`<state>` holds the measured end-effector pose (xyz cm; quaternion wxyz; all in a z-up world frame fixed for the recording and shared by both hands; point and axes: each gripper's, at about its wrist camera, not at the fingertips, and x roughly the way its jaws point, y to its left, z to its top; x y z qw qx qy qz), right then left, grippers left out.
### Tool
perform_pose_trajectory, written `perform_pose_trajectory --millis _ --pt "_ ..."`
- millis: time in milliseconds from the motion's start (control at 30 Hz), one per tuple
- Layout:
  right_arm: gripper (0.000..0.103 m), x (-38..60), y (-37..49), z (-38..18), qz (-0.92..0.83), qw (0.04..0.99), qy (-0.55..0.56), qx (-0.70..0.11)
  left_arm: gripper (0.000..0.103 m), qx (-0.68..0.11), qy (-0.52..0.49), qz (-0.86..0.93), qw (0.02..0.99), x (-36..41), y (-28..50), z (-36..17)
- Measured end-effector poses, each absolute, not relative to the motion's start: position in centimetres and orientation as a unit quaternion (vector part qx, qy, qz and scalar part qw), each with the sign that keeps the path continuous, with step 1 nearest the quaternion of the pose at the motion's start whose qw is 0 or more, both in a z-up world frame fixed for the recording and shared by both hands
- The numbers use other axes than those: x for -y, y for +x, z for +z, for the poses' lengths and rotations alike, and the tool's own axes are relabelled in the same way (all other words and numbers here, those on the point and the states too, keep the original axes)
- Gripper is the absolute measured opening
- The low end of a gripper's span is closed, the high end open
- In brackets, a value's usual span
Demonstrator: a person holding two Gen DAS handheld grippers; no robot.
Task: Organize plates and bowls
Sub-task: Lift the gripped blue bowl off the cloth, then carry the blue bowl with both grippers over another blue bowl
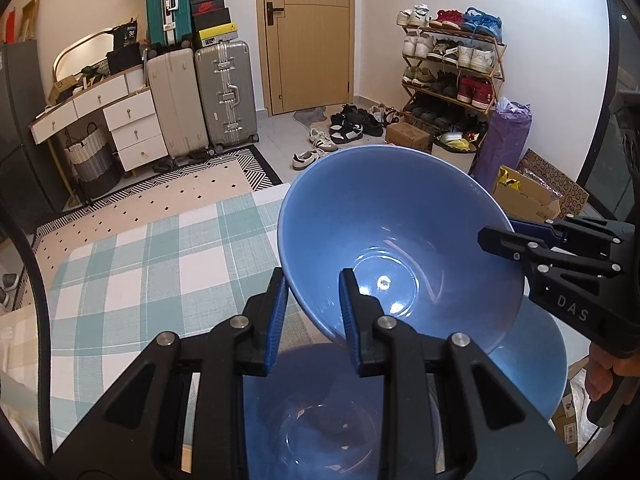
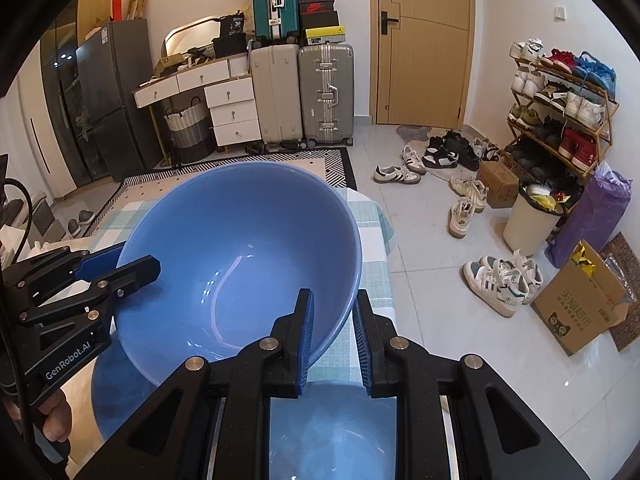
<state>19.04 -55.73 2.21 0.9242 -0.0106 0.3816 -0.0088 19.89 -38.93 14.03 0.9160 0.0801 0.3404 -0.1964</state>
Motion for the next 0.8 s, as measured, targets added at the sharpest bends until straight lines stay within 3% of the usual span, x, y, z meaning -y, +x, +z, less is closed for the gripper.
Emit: perform_pose_trajectory --millis 800 --pt "0.021 49.6 11.0 4.6 0.018 0.935 -0.029 -0.354 0.023 -0.306 0.067 -0.171 0.934 34.3 6.4 18.8"
